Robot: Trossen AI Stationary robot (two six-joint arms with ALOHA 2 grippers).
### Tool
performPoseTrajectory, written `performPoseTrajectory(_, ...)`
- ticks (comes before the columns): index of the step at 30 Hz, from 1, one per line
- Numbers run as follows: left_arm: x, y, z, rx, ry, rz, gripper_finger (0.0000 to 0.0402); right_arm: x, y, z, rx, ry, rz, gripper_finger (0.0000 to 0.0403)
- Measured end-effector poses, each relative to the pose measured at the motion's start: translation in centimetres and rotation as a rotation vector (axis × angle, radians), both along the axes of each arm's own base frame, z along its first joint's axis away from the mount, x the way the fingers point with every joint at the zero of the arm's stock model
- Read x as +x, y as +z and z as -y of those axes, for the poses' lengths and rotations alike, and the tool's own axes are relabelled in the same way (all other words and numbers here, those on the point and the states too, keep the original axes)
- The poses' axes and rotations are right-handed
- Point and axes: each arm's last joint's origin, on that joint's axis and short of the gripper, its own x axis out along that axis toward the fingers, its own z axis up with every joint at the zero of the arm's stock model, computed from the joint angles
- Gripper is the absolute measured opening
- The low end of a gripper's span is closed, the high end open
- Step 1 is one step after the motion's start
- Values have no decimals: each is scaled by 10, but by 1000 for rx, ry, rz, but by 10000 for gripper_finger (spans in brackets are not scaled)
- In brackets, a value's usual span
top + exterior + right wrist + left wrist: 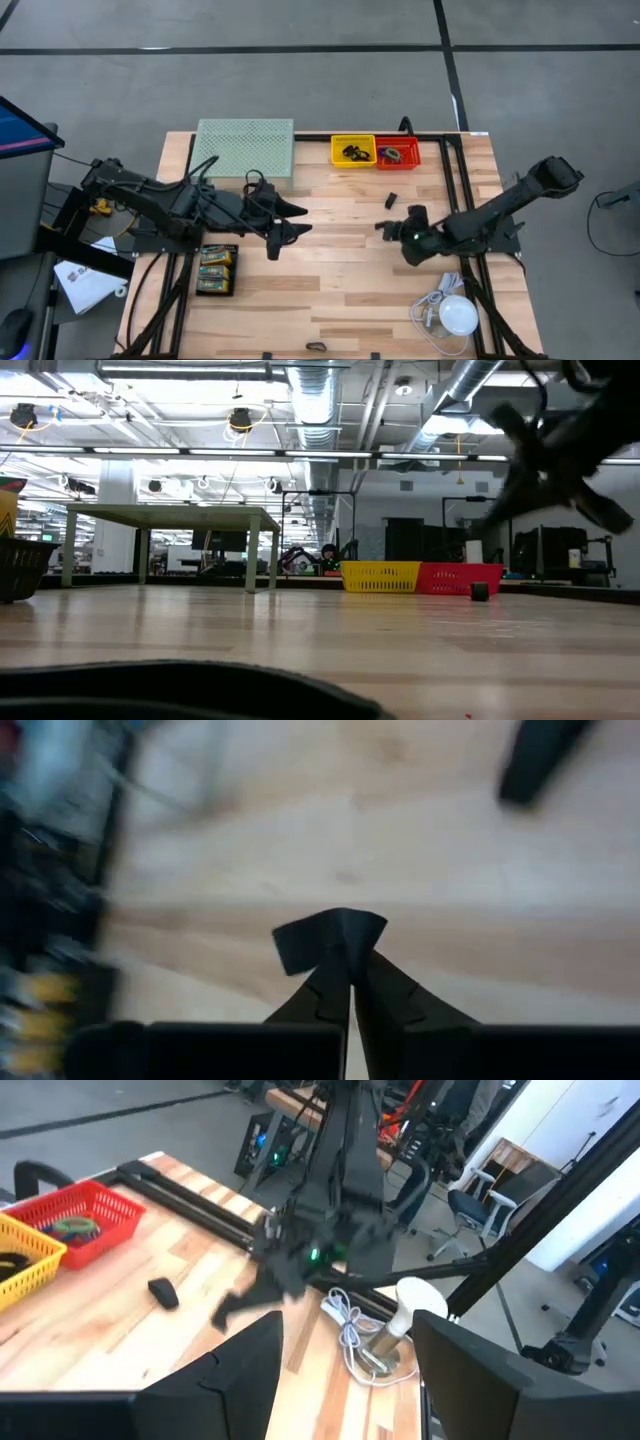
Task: Pick & Place Office Desk Supplies
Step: Put the black rubber band into the yellow basket
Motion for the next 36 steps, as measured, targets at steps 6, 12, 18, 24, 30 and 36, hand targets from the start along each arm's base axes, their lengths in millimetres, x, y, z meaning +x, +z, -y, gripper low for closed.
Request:
performPoseTrajectory(6,-2,-30,13,-73,-20,-73,218,-2,43,7,-110,4,132,2)
performPoseTrajectory(12,-12,-76,32,-211,-23,-171,218,8,94,35,-274,35,80,1)
performPoseTrajectory(18,-16,-107,41,-321,-19,-142,218,23,115,89,-341,55,-121,1)
performPoseTrajectory(24,-17,-112,40,-318,-12,-126,218,32,92,161,-241,113,-282,0)
performPoseTrajectory(30,-17,-112,40,-316,-12,-126,218,42,64,217,-160,164,-370,0)
performPoseTrajectory(36,-16,-109,41,-337,-16,-95,218,68,61,259,-181,194,-416,0)
